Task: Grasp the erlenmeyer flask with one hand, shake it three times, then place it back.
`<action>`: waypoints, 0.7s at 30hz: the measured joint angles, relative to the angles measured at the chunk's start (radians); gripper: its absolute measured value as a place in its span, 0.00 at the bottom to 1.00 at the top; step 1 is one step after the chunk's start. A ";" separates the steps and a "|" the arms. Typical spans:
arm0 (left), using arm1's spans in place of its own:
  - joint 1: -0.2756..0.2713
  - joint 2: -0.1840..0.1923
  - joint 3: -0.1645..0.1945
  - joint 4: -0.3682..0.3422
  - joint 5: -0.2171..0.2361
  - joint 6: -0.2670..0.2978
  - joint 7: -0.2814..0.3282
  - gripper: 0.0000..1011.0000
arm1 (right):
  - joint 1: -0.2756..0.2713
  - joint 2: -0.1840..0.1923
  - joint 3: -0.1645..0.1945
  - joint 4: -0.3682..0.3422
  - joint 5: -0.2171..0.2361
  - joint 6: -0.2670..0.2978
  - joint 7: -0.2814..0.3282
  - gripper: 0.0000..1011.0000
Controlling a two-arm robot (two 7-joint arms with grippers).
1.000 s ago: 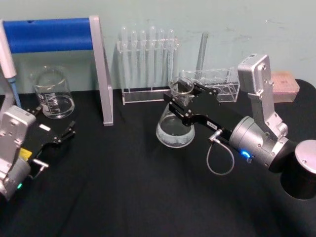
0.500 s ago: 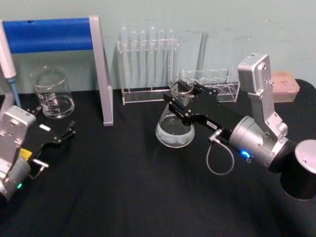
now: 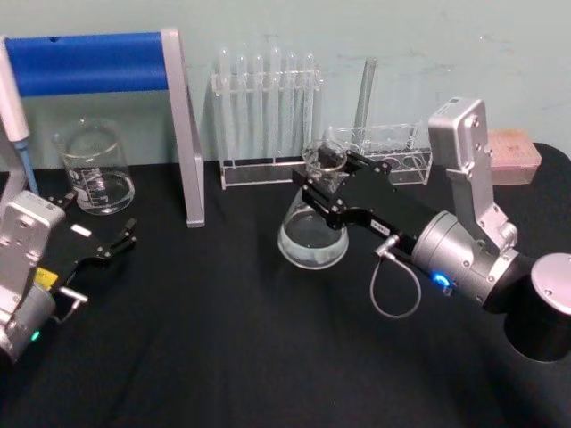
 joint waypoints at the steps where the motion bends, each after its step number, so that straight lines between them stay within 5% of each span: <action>1: 0.000 0.000 0.000 0.000 0.000 0.000 0.000 0.99 | 0.000 0.000 -0.001 0.000 0.000 0.000 0.001 0.44; 21: 0.000 0.000 0.000 0.000 0.000 0.000 0.000 0.99 | -0.012 0.025 -0.115 -0.068 0.034 0.007 0.105 0.44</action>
